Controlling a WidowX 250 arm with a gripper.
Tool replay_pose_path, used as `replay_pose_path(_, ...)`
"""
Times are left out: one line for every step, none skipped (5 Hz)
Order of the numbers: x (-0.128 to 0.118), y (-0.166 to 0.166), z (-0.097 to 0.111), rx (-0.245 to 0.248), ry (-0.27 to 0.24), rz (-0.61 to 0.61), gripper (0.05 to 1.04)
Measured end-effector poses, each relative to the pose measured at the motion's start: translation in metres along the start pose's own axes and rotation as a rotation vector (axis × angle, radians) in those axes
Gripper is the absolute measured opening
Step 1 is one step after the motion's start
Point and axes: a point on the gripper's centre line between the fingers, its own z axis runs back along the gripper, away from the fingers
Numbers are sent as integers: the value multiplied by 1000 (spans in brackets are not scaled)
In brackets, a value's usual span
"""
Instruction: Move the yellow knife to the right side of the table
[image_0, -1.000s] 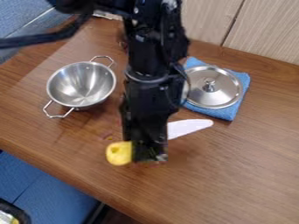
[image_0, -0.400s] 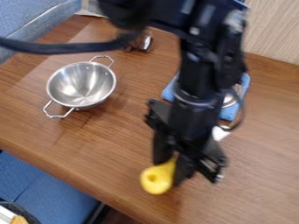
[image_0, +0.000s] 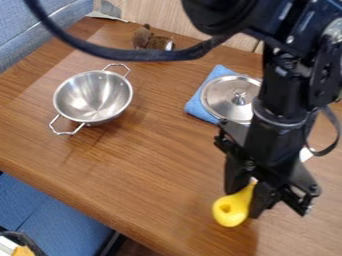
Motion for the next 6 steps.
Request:
replay_pose_path(6,-1,-13,-1,25,-18,375)
replay_pose_path(9,1,-20,9,36,-35,375)
replay_pose_path(14,3,-21,-6,21,-44,375)
replay_pose_path(18,4,-23,-7,23,-46,444)
replay_pose_path(22,2,-23,-20,29,-61,735)
replay_pose_path(22,6,-24,6,51,-61,970)
